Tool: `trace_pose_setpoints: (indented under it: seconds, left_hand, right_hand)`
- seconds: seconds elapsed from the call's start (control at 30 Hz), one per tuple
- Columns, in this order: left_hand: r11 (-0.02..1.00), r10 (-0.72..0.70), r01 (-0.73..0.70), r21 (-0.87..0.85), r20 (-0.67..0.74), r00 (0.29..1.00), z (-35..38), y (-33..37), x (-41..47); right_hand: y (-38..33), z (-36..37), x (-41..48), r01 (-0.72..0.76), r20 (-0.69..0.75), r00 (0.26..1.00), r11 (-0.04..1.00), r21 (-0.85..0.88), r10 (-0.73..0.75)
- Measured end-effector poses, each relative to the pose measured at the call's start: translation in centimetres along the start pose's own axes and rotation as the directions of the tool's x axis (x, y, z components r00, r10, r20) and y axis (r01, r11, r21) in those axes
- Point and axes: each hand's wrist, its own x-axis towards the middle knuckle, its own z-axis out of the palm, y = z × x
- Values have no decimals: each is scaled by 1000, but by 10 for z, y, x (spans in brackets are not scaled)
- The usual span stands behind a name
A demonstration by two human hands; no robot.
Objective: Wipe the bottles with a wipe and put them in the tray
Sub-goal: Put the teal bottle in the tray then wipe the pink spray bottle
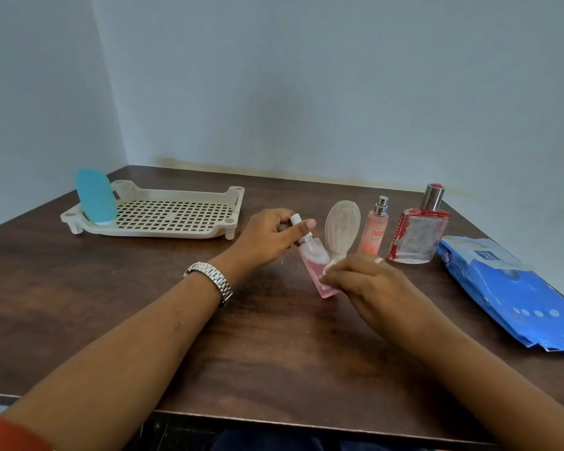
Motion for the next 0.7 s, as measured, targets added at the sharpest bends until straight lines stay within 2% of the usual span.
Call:
trace_pose_setpoints:
  seconds: [0.17,0.4,0.53,0.7]
  left_hand:
    - [1000,-3,3,15,3,1000,1,3,-2]
    - [993,93,-88,80,-62,994,5,6,-2]
    - [989,118,-101,110,-164,979,5,4,-3]
    - [985,147,-124,121,-204,968,9,3,0]
  right_hand:
    - [-1,-7,-9,19,86,996,1000,20,-21]
    - [6,-1,38,-73,-165,981,984,161,100]
    - [0,6,46,-84,-220,967,975,204,129]
    - [-3,8,28,4,-176,984,998,66,8]
